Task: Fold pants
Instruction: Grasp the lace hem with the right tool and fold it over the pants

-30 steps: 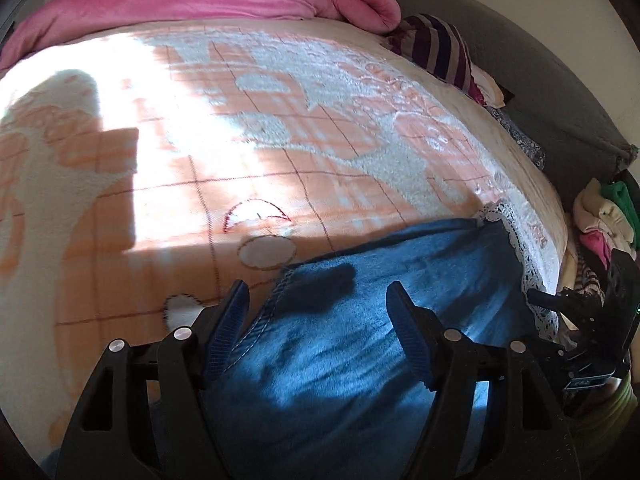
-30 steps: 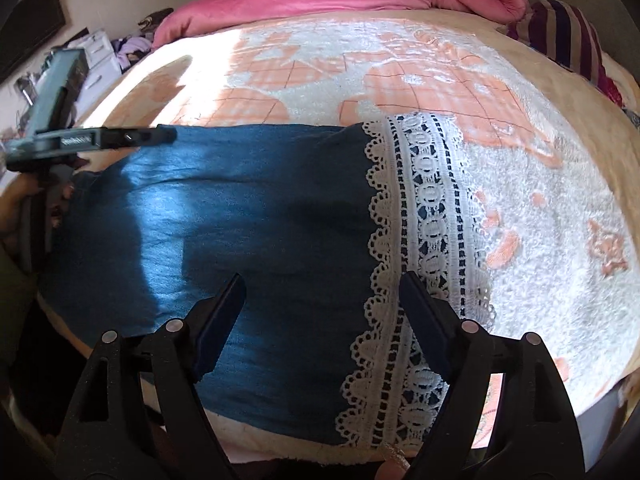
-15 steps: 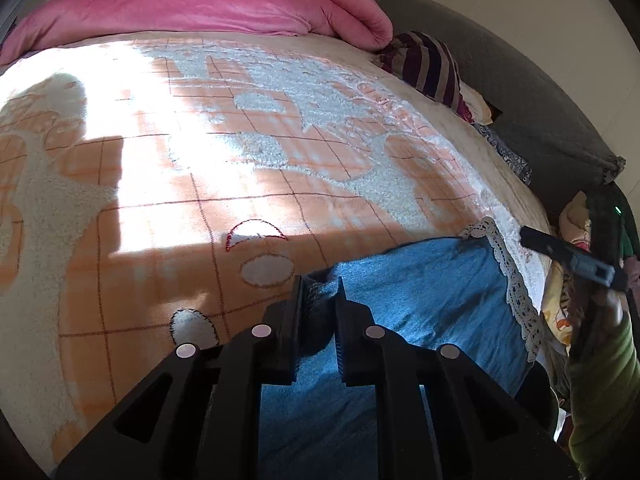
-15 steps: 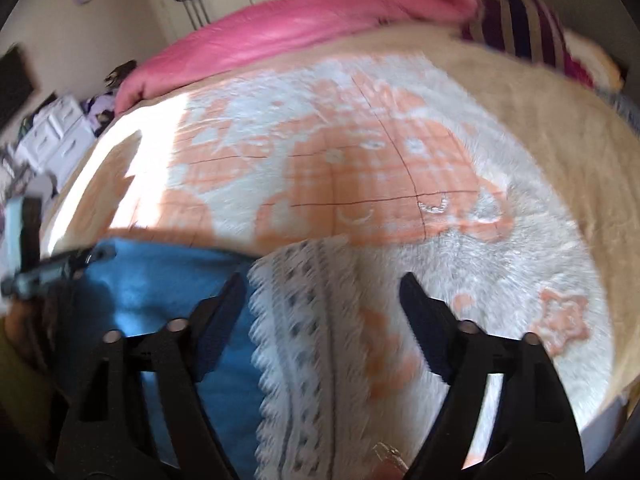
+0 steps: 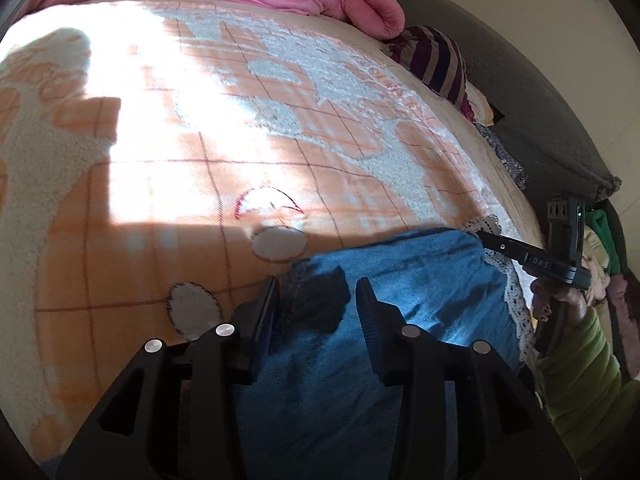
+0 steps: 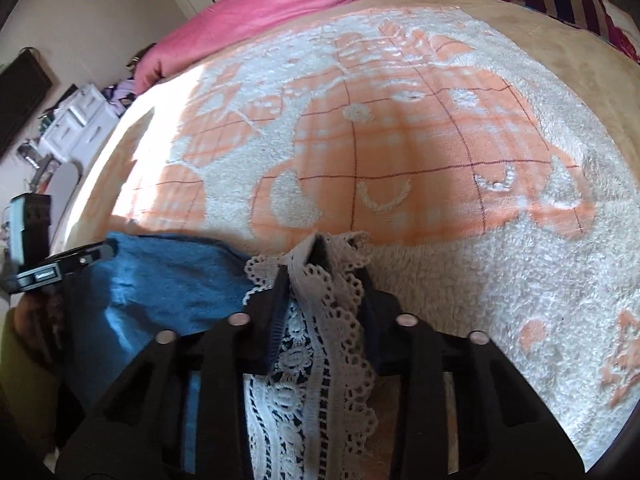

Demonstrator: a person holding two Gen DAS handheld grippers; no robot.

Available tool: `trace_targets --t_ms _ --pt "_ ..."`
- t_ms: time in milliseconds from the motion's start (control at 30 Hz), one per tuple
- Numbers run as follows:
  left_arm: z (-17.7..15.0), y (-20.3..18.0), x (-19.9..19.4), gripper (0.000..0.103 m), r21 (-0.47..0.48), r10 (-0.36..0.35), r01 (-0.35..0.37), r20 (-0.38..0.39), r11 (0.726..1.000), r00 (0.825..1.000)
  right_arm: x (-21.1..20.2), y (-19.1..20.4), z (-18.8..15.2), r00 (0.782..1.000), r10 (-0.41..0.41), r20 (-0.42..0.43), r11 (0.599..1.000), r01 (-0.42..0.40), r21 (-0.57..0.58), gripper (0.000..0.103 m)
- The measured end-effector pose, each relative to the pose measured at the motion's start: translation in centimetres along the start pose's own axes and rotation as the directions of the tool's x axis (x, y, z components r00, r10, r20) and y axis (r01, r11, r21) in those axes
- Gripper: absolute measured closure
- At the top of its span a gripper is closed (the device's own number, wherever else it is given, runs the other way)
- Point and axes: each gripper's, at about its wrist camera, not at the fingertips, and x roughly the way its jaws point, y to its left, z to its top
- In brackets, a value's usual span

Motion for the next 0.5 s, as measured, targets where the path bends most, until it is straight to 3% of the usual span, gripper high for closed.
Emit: trace_targets --t_ms 33,100,233,300,400,500 --pt "0.0 -0.2 0.2 0.067 0.003 -0.003 0.003 -0.005 1.000 1.000 -0.3 -0.1 -0.2 1.000 0.026 0.015 1.000 -0.026 0.009 0.088" --pt "0.0 -0.6 0.7 0.091 0.017 0.012 -0.012 -0.013 1.000 1.000 -0.8 0.0 -0.3 0.997 0.052 0.054 0.998 -0.054 0.018 0.091" --pt "0.5 -1.8 -0.7 0.092 0.065 0.039 -0.043 0.058 0.997 0.998 -3.0 -0.5 0.3 0.979 0.104 0.174 0.991 -0.116 0.060 0.092" --pt "0.9 -2.2 -1.2 0.092 0.078 0.032 -0.037 0.075 0.996 0.997 -3.4 -0.4 1.0 0.974 0.099 0.203 0.993 -0.110 0.046 0.092" --pt "0.9 -2.0 0.1 0.092 0.089 0.091 -0.096 0.052 0.991 0.994 -1.6 0.2 2.0 0.988 0.042 0.150 0.999 -0.042 -0.004 0.092" --pt "0.5 -1.4 1.9 0.092 0.084 0.134 -0.135 0.017 0.987 0.991 1.3 0.5 2.1 0.996 -0.067 0.057 0.995 0.071 -0.064 0.085"
